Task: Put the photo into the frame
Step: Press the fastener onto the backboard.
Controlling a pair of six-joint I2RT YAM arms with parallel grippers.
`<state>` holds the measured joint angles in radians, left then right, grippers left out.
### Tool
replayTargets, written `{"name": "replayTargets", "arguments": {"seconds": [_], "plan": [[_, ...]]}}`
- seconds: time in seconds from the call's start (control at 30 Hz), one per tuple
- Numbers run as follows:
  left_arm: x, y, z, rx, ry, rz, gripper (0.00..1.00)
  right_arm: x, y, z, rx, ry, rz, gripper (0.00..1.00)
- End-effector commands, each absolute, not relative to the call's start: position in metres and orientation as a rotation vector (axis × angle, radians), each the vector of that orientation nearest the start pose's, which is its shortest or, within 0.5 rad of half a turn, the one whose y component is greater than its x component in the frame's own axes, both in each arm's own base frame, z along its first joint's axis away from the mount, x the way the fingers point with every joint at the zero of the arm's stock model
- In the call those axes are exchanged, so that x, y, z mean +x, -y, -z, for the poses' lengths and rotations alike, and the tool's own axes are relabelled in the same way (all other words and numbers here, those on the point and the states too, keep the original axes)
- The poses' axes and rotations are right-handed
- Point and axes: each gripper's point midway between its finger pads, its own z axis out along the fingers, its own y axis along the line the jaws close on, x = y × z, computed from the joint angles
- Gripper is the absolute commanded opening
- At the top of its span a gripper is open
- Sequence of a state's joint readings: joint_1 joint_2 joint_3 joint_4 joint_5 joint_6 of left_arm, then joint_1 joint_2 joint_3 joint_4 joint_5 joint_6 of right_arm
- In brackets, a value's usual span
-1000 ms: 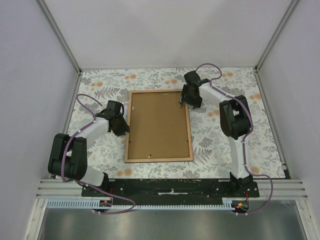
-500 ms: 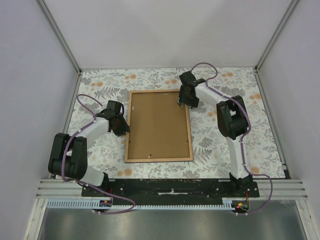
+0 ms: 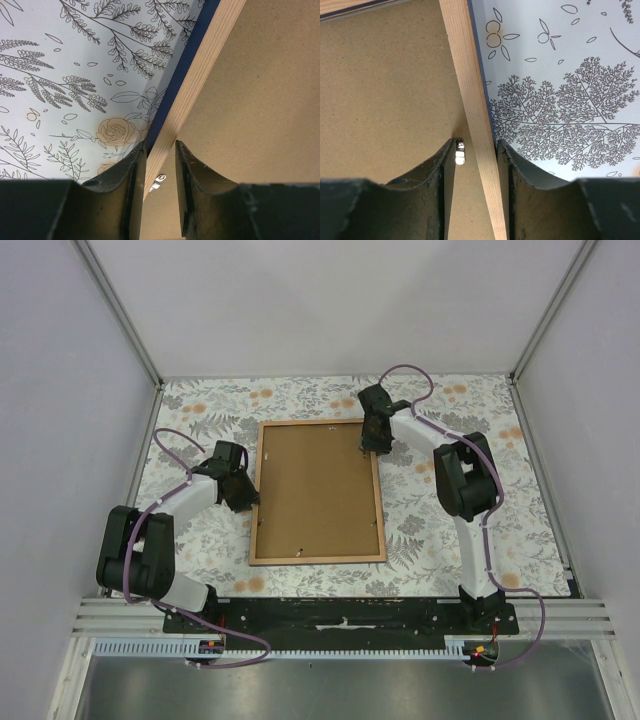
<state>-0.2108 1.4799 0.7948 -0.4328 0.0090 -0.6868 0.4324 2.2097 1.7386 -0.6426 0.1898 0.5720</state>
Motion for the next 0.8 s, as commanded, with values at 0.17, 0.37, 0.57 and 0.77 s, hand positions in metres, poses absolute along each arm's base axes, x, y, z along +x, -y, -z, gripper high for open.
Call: {"name": "replayTargets", "arguments": {"seconds": [0.17,0.37,0.57,0.77], "plan": [[0.294,0.094,-0.030,-0.613,-2.644,0.307,0.36,0.432,-0.188,-0.014,0.116,-2.721,-0.012,0.40],[0.294,0.094,-0.030,-0.613,-2.644,0.307,0.36,0.427,-0.190,-0.017,0.076,-2.706,-0.038,0.58],[0.294,0.094,-0.030,-0.613,-2.646,0.308,0.36,0.424,-0.189,-0.017,0.061,-2.709,-0.032,0.57],[0.294,0.094,-0.030,-0.613,-2.644,0.305,0.36,0.427,-0.189,-0.011,0.062,-2.713,-0.020,0.44]]}}
